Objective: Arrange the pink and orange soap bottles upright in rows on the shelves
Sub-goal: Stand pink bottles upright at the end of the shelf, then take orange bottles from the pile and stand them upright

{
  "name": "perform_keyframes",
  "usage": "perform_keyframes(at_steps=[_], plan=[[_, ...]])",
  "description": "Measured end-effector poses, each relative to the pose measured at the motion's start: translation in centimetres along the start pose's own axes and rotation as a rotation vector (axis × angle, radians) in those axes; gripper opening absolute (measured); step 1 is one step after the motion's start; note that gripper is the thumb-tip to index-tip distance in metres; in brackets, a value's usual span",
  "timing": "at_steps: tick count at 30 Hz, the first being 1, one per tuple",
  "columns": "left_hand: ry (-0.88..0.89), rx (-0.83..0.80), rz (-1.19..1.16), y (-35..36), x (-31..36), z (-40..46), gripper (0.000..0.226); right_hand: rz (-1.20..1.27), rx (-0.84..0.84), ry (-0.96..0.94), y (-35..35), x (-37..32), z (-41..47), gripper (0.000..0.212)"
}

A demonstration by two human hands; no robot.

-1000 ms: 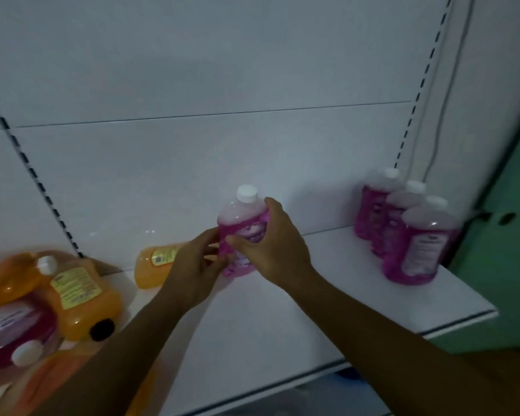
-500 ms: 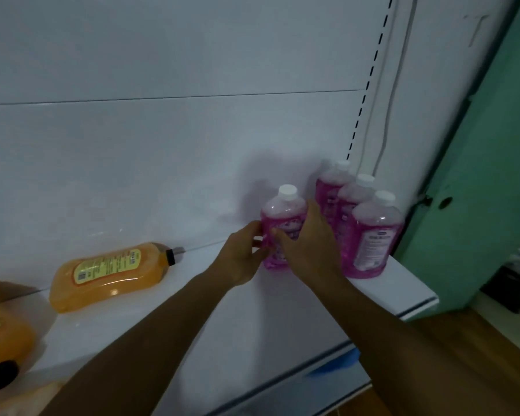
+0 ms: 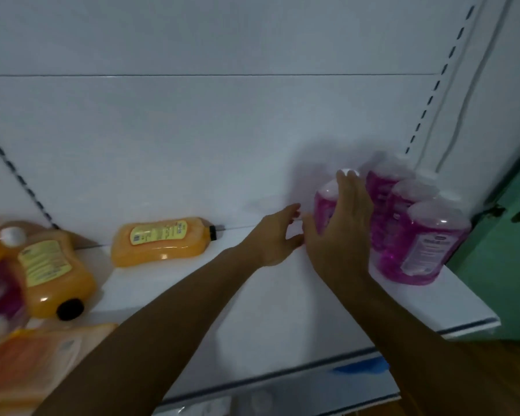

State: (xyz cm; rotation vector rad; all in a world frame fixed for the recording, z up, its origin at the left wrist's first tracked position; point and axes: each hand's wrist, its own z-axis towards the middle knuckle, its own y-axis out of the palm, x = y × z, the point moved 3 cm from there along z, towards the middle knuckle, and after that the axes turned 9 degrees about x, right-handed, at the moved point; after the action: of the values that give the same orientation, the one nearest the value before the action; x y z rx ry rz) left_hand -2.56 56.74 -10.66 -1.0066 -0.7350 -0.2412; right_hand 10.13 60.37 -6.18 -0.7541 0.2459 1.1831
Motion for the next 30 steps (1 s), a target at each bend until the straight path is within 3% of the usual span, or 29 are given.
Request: perform_keyframes(at_steps=[4,9,14,24,30], plan=[[-0.002,0.091,0.166,-6.4,-1.5,-3.5,0.063,0.158,-0.163,-0.105,2.7,-4.5,-2.2,0.070],[-0.128,0.235,0.334,-15.5,-4.6,-10.1,0.054,0.300,-0.434,-0.084,6.7,-10.7,-5.6,0.059],[-0.273,0.371,0.428,-22.0,-6.4,-17.4,0.048,0.292,-0.641,-0.158,10.3,-15.5,-8.8,0.053],[-0.488,0.537,0.525,-28.8,-9.0,-26.9,0.043,0.224,-0.739,-0.242,12.7,-19.0,-11.6,0.049],[-0.563,0.580,0.618,-30.8,-9.6,-30.6,0.045,0.377,-0.838,-0.273,12.3,-22.1,-13.7,0.040]])
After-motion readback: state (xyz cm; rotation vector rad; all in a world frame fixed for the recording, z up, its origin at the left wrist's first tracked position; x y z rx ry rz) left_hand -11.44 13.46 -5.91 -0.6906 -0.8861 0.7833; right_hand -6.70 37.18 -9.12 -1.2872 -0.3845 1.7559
